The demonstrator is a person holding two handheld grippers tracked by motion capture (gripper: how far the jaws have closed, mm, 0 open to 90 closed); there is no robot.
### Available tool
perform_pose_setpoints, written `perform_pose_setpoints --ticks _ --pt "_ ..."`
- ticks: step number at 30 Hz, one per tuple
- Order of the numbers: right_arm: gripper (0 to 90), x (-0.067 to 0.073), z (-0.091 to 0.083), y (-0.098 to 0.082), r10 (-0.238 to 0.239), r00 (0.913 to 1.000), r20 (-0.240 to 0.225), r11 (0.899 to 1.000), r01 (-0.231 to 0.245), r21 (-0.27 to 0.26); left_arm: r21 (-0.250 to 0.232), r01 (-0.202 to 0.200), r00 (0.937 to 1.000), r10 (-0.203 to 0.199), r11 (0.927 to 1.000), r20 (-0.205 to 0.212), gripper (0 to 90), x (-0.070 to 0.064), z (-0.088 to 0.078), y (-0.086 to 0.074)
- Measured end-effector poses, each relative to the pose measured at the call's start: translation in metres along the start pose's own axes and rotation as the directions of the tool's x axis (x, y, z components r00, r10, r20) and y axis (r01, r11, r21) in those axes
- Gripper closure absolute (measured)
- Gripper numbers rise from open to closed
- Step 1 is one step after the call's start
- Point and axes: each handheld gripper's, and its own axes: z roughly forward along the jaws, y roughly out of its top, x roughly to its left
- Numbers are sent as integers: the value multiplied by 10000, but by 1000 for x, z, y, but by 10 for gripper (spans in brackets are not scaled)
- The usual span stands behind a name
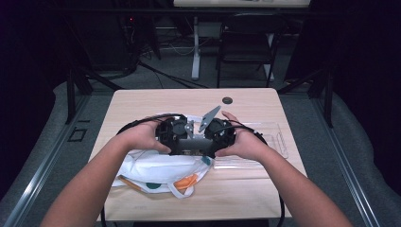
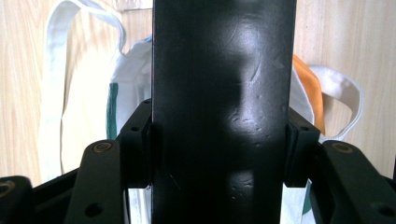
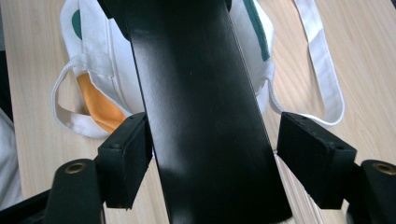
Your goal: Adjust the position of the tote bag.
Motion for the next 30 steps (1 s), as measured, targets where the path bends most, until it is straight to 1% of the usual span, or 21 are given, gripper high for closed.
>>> perform_pose_setpoints --ticks 1,2,5,7,9,11,15,16,17,18,19,20,21,22,23,25,30 --pt "263 1 1 0 62 10000 -29 10000 -63 -72 -38 26 10000 -26 10000 -17 424 0 0 0" --pt "265 1 1 0 31 10000 -39 10000 -31 1 -145 14 10000 -14 9999 -11 424 0 1 1" --pt "265 1 3 -1 -1 9999 -107 10000 1 5 -76 -56 10000 55 10000 -25 424 -1 0 2" --pt "268 0 4 -2 1 9998 -176 10000 -1 -39 -16 -247 9997 247 9997 2 424 1 -1 3" --pt "269 0 5 -2 43 9998 -210 10000 -42 6 -86 -270 9996 270 9996 -17 424 0 -1 3" --pt "273 0 6 -3 19 9998 -183 10000 -18 40 -51 -297 9996 297 9995 2 424 0 -1 4" --pt "292 0 7 -3 46 9996 -286 9999 -43 96 -77 -356 9994 356 9993 -37 424 1 -1 4" --pt "294 2 9 -4 198 9997 -168 9998 -199 -68 -103 -366 9993 366 9993 -44 424 1 -1 4" --pt "297 0 8 -4 49 9994 -343 9999 -45 126 -141 -380 9993 379 9992 -62 424 0 -1 4" --pt "298 1 9 -4 155 9984 -551 9999 -155 2 -199 -365 9993 364 9991 -69 424 0 -1 4" --pt "302 1 9 -4 147 9983 -568 9999 -149 -23 -195 -396 9992 395 9990 -73 424 0 -2 4" --pt "302 1 9 -4 147 9983 -568 9999 -149 -23 -195 -396 9992 395 9990 -73 424 0 -2 4" --pt "307 0 10 -5 57 9990 -436 9997 -47 230 -256 -425 9991 422 9988 -108 424 0 -2 4" --pt "312 0 10 -5 -6 9992 -398 9997 16 255 -244 -436 9990 433 9988 -118 424 0 -2 4" --pt "323 0 10 -5 83 9992 -390 9996 -72 279 -250 -446 9989 442 9987 -134 424 0 -2 4" --pt "346 0 10 -5 53 9990 -450 9994 -38 330 -337 -455 9988 449 9984 -173 423 0 -1 4" --pt "362 0 9 -5 147 9991 -389 9993 -133 360 -325 -442 9989 438 9985 -138 422 0 -2 3"
